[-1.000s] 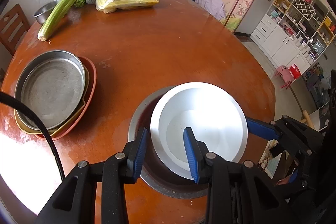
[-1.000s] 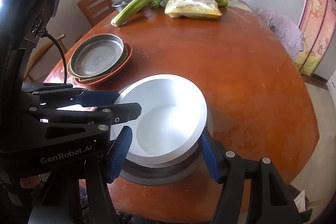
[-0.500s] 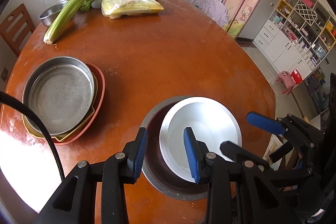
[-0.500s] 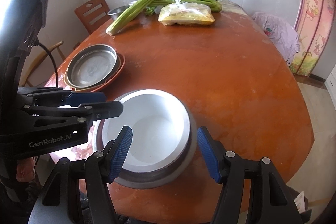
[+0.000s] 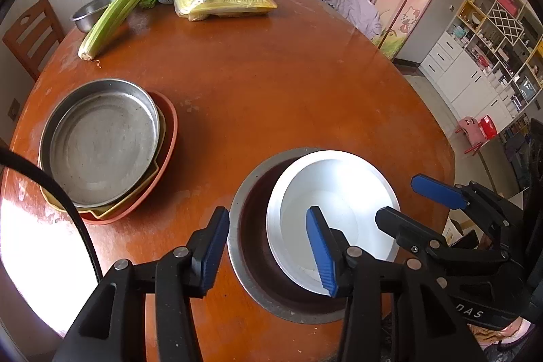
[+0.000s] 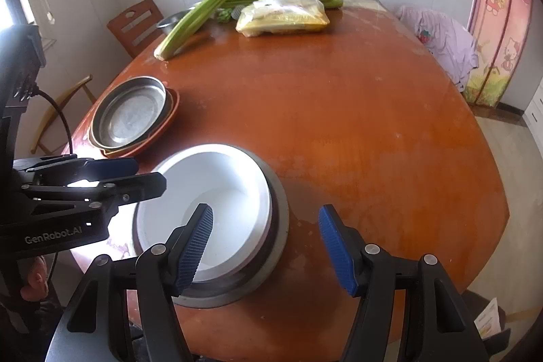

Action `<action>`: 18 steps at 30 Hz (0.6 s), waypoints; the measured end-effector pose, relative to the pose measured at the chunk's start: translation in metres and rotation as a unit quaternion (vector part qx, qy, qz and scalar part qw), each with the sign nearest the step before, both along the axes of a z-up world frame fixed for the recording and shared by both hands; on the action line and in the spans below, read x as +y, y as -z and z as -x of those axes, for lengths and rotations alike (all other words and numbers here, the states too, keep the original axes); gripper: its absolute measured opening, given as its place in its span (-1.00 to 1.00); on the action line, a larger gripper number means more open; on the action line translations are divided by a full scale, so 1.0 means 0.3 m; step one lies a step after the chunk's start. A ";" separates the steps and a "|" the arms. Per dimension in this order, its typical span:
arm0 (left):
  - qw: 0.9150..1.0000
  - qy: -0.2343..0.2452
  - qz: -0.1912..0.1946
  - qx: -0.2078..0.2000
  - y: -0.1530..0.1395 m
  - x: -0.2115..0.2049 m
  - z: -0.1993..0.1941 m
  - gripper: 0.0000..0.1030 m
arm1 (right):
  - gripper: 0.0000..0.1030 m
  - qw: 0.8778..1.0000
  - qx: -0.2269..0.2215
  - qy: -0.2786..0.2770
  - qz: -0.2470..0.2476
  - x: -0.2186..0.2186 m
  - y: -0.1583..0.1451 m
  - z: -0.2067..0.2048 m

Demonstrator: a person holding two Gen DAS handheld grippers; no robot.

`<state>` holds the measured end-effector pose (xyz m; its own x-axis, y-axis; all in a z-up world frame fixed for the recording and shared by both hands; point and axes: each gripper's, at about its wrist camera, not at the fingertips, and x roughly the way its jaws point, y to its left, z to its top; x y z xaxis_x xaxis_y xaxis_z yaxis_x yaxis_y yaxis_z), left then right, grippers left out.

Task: Organize plates and bowls
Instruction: 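Close the left tool on the steel bowl rim holding the white bowls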

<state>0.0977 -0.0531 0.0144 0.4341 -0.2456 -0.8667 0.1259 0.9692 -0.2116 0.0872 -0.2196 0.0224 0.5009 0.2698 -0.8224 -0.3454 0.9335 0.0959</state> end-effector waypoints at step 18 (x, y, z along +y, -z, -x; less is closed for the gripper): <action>0.999 -0.017 -0.016 0.031 0.084 -0.005 -0.013 -0.01 | 0.30 0.999 0.035 -0.002 -0.016 -0.028 0.074 -0.024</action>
<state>0.1017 -0.0544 -0.0109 0.3873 -0.2035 -0.8992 0.0798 0.9791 -0.1873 0.0943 -0.2279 0.0002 0.4414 0.2986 -0.8462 -0.3415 0.9280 0.1493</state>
